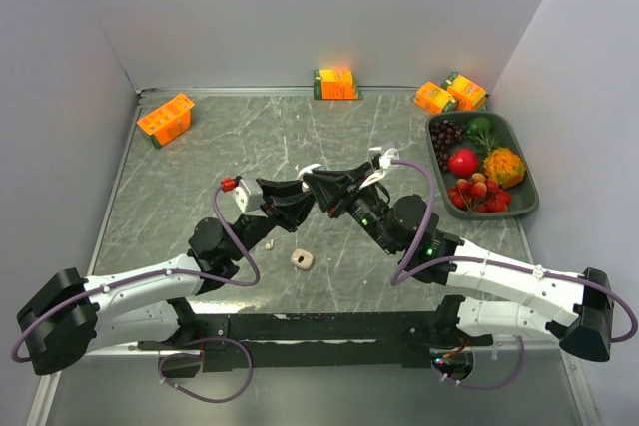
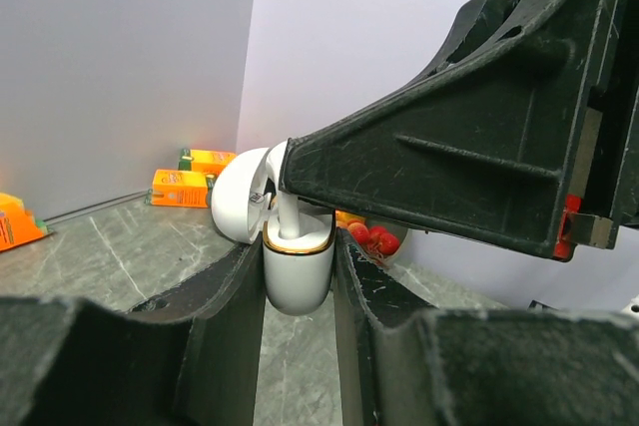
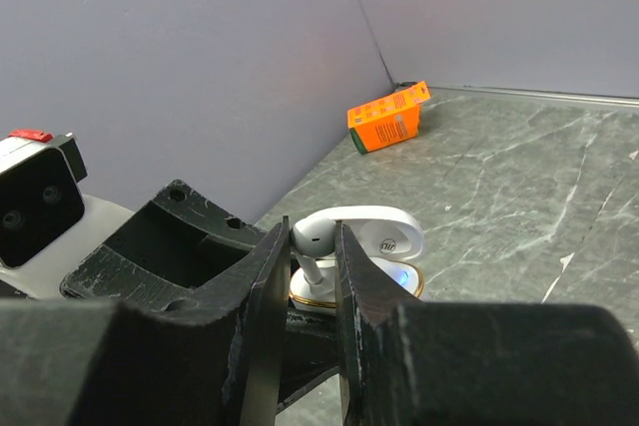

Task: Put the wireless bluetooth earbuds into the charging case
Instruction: Place the earbud in the charging case.

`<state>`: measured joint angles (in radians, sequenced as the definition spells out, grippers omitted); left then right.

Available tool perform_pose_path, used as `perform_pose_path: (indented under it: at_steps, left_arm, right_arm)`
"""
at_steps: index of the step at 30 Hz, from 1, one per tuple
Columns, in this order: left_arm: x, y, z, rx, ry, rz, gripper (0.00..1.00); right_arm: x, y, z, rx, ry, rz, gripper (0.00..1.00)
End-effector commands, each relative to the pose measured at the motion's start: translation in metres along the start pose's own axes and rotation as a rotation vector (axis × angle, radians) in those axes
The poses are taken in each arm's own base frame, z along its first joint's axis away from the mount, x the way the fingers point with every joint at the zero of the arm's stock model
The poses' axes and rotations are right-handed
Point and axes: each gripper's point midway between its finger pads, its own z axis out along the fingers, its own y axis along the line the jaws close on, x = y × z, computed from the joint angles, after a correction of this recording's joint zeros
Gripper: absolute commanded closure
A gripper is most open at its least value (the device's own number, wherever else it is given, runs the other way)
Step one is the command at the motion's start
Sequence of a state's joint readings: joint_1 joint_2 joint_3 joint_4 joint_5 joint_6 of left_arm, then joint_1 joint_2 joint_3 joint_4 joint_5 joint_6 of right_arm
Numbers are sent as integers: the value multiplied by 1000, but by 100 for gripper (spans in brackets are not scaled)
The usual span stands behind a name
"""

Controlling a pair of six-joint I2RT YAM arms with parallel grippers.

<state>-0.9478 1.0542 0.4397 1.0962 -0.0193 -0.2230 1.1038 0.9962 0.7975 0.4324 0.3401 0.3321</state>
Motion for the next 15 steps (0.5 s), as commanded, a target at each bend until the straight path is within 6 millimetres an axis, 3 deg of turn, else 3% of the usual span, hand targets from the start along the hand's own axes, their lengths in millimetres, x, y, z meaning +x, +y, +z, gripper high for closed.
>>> perform_pose_path:
  at_steps: [1,8,15]
  left_arm:
    - [-49,-8,12,20,-159,-26,99]
    - [-52,-8,11,18,-161,-18,99]
    - [-53,-8,11,17,-158,-10,99]
  right_arm:
    - [-11,4,-5,-8,-25,15,100]
    - [-7,4,-5,-6,5,-1,99]
    - [-7,4,-4,-1,14,-7,73]
